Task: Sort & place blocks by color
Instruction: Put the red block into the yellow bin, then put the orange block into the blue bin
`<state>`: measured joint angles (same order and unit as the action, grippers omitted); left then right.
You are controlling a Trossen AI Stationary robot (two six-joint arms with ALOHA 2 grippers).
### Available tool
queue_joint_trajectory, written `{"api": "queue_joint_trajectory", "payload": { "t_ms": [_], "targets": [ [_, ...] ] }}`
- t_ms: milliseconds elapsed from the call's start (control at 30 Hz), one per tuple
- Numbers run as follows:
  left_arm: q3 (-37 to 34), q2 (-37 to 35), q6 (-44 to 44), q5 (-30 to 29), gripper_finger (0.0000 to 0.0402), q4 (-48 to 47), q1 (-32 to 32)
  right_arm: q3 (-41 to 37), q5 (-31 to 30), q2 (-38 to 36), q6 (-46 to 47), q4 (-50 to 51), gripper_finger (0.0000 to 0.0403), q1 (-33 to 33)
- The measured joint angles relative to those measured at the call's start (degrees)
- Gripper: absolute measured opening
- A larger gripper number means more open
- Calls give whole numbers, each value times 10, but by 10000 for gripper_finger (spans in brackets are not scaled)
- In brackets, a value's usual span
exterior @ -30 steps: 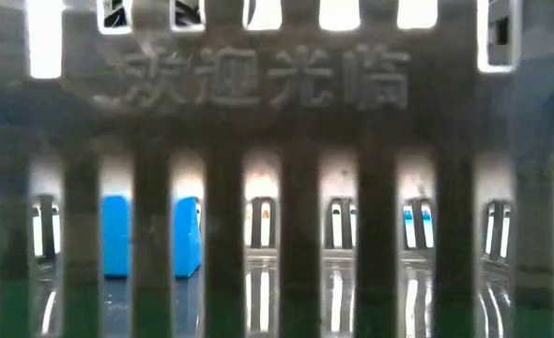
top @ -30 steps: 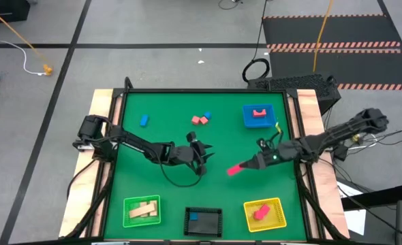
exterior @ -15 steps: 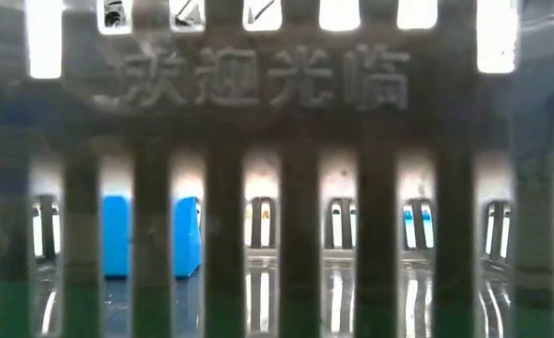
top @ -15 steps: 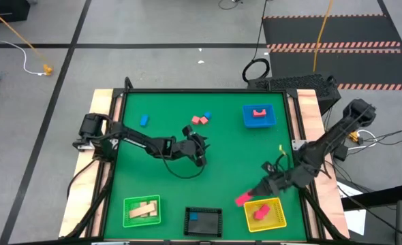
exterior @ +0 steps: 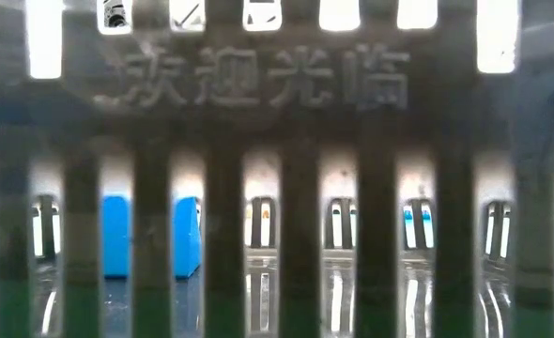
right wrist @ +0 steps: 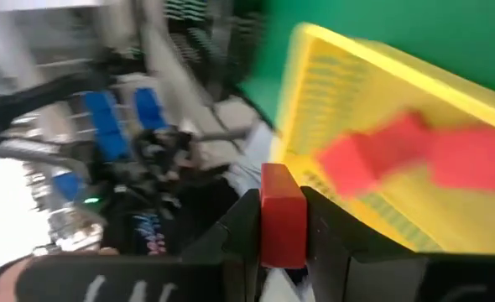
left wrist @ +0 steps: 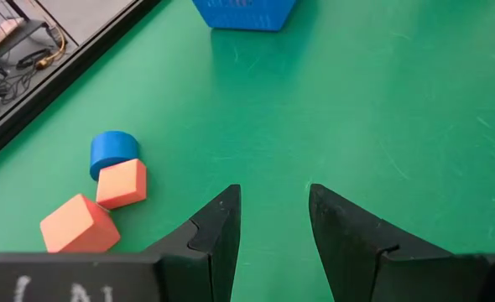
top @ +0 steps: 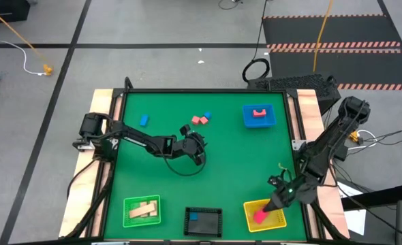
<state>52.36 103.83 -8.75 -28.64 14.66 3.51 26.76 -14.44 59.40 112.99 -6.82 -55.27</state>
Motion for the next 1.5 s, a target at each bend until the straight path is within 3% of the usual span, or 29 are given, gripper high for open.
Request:
{"api": "queue_joint_trajectory", "payload": {
  "t_ms": [133,333,733,867,1033,1267,1500],
  "targets": [
    [0,0,0,0,145,0,0,0,40,0,36,29,63,0],
    [0,0,0,-10,145,0,-3,0,40,0,34,29,81,1],
    [0,0,-10,-56,145,4,-32,0,40,0,-22,8,202,54],
    [0,0,-25,-133,145,14,-47,0,40,0,-112,-44,226,85],
    [0,0,-78,-138,145,24,-72,0,39,0,-282,-117,235,138],
    [0,-1,-197,-59,145,-24,-123,0,38,0,-452,-169,235,226],
    [0,-1,-216,-8,145,-40,-152,0,38,0,-640,-169,235,269]
  ]
}}
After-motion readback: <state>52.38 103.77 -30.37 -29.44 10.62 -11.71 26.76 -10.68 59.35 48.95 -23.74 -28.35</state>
